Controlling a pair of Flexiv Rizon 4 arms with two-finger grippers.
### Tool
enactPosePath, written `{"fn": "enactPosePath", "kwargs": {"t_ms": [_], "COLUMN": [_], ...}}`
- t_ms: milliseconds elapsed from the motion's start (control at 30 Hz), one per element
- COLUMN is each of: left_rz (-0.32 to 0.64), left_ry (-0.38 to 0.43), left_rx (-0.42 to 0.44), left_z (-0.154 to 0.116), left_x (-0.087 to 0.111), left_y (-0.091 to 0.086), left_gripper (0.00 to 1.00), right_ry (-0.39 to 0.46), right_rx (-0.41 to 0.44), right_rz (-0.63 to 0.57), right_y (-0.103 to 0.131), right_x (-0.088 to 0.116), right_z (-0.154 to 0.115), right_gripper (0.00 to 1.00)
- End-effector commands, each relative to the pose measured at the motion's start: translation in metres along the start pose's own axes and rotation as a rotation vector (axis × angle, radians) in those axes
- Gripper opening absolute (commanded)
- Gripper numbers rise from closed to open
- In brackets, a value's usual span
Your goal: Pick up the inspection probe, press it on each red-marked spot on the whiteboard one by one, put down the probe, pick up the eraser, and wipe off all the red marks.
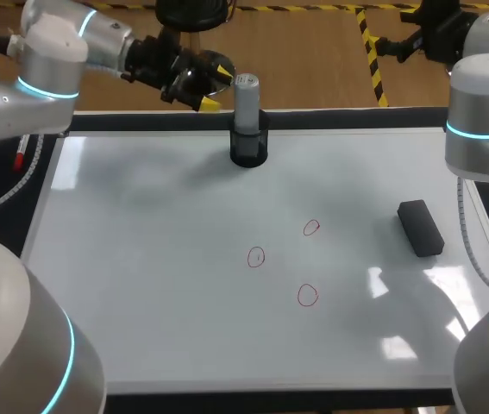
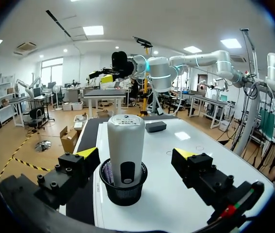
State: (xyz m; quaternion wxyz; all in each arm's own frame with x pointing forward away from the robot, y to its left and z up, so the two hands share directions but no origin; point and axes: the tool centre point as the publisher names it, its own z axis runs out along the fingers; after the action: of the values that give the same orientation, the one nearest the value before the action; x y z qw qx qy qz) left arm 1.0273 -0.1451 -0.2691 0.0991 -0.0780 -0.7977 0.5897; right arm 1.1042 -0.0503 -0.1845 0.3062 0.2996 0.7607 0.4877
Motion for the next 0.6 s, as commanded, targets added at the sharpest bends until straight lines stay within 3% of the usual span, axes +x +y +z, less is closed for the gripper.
{"fn": "enactPosePath", "kwargs": {"t_ms": [33,600], "left_rz": [-0.003,0.006], "left_ry": [0.045,0.113], "left_rx": [0.011,0.021], "left_z": [0.006,0.033], "left_x": [-0.011,-0.018], "left_y": [0.009,0.026], "left_gripper": [1.00,1.00], "right_ry": [0.000,0.000], "right_rx": [0.000,0.000], "right_rz": [0.000,0.000], "right_y": [0.000,0.000], "right_x": [0.000,0.000], "right_z": [0.000,0.000], "right_gripper": [1.00,1.00]}}
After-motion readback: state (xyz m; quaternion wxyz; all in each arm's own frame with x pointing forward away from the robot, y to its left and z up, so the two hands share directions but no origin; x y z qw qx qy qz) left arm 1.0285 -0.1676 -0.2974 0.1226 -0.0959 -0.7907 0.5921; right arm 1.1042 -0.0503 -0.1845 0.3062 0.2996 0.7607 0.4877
